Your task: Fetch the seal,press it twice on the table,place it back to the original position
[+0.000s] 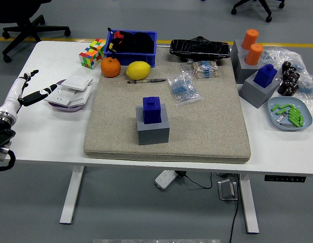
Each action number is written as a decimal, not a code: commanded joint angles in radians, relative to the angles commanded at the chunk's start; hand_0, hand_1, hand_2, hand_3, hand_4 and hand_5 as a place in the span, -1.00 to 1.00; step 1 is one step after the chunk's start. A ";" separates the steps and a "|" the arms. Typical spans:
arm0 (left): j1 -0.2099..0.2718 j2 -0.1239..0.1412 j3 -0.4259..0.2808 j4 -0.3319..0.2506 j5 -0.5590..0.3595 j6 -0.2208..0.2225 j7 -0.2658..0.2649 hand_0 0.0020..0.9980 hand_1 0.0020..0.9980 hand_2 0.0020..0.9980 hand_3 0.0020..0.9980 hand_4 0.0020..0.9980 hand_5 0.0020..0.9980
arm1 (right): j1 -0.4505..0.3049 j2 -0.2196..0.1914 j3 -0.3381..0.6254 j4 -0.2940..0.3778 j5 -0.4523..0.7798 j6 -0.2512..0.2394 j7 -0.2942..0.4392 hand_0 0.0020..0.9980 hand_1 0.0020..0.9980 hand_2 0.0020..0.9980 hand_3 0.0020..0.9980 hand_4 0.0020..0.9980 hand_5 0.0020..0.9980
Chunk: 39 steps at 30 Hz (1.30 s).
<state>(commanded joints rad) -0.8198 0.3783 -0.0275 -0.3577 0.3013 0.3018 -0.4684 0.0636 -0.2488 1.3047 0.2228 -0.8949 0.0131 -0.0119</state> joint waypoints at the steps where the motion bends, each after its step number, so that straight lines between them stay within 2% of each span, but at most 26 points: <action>1: 0.000 0.000 0.000 0.000 0.000 0.000 0.000 0.88 0.96 0.93 0.85 0.81 0.04 | 0.000 0.000 0.000 0.000 0.000 0.000 0.000 0.43 0.26 0.25 0.20 0.42 -0.03; 39: -0.005 -0.001 -0.005 -0.004 -0.001 0.001 -0.002 0.86 0.95 0.93 0.83 0.79 0.03 | 0.004 -0.003 -0.002 0.000 0.001 -0.001 -0.003 0.43 0.26 0.25 0.20 0.42 -0.03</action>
<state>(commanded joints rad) -0.8252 0.3769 -0.0330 -0.3614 0.3008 0.3026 -0.4703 0.0679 -0.2514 1.3030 0.2230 -0.8939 0.0117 -0.0153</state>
